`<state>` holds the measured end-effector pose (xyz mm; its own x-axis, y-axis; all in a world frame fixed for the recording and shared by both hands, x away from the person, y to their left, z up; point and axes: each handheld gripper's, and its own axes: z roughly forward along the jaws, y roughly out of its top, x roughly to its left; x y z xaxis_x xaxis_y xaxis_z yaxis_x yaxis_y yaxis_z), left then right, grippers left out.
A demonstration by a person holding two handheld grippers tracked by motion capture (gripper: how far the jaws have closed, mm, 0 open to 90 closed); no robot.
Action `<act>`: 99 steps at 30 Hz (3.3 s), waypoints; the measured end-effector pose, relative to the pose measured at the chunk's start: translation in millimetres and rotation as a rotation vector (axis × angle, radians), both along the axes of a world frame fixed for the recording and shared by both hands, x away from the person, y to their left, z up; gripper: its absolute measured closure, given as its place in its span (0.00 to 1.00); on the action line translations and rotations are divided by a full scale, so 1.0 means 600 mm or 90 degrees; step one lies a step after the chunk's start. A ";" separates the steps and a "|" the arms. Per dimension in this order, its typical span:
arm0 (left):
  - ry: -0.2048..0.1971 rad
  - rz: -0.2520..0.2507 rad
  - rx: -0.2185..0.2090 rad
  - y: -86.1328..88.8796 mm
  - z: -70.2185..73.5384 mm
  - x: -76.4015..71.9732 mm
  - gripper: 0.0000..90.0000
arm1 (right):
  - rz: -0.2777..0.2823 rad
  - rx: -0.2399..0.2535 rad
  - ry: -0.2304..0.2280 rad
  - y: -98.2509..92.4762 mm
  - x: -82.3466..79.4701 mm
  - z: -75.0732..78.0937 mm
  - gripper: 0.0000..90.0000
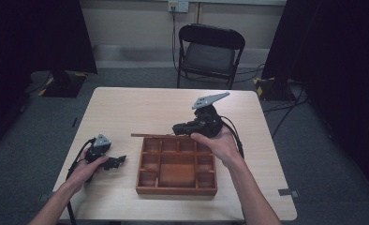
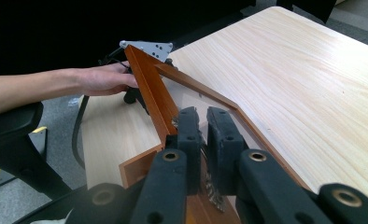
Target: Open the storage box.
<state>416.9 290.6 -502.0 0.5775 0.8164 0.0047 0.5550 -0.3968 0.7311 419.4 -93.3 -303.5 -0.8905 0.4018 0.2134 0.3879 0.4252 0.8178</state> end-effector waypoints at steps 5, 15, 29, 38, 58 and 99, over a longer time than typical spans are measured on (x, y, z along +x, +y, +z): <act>0.000 0.000 0.000 0.000 0.000 0.000 0.12 | -0.002 0.005 0.001 -0.001 0.003 0.001 0.94; 0.000 -0.001 0.001 0.000 0.000 0.000 0.12 | -0.004 0.010 -0.003 -0.002 0.001 -0.001 0.94; 0.000 -0.001 0.001 0.000 0.000 0.000 0.12 | -0.005 0.019 0.005 -0.005 0.003 -0.004 0.93; 0.000 0.000 0.000 0.000 0.000 0.000 0.12 | -0.002 0.018 0.008 -0.005 0.004 -0.004 0.93; 0.000 0.001 -0.001 0.000 0.000 0.000 0.12 | 0.002 0.020 0.012 -0.005 0.005 -0.005 0.93; 0.000 -0.001 0.002 0.000 0.000 0.000 0.12 | 0.005 0.015 0.013 -0.004 0.004 -0.005 0.92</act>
